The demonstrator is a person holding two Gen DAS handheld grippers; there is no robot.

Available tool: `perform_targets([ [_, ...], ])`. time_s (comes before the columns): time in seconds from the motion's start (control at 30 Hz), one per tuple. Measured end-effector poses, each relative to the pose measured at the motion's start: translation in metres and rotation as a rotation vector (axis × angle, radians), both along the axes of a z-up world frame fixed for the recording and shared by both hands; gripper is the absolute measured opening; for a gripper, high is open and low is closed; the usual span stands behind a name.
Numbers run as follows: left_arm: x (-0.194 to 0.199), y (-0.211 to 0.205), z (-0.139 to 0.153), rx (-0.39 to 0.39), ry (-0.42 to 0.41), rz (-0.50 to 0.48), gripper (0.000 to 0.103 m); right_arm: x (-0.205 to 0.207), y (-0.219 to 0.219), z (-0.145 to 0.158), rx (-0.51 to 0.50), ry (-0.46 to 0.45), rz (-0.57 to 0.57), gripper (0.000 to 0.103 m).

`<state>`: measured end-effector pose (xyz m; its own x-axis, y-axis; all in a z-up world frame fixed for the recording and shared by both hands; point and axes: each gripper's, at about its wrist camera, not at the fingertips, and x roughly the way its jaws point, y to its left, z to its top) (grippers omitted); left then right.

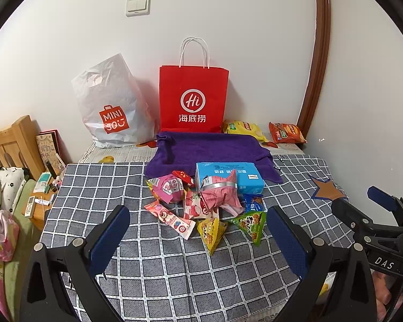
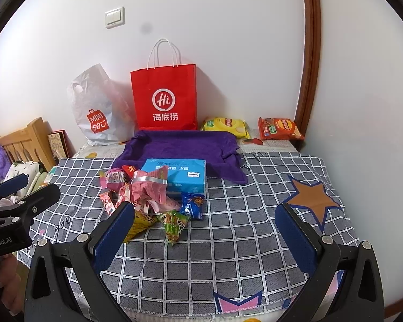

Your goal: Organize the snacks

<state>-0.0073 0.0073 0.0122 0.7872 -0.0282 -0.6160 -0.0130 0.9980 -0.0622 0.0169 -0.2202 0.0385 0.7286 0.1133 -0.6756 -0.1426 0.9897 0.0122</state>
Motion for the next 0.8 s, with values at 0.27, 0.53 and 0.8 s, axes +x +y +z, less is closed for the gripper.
perform_targets([
  [0.27,-0.0008,-0.0007,-0.001,0.002,-0.001,0.001,0.102,-0.0004,0.0,0.0001,0.001,0.0,0.0,0.103],
  [0.53,-0.0012,-0.0007,-0.0013,0.001,-0.001,0.0,0.102,-0.0006,0.0014,0.0002,0.004,-0.001,0.001,0.103],
  [0.8,-0.0006,-0.0022,0.0013,0.001,-0.004,-0.001,0.102,-0.003,0.0014,0.0002,0.006,-0.004,0.001,0.103],
])
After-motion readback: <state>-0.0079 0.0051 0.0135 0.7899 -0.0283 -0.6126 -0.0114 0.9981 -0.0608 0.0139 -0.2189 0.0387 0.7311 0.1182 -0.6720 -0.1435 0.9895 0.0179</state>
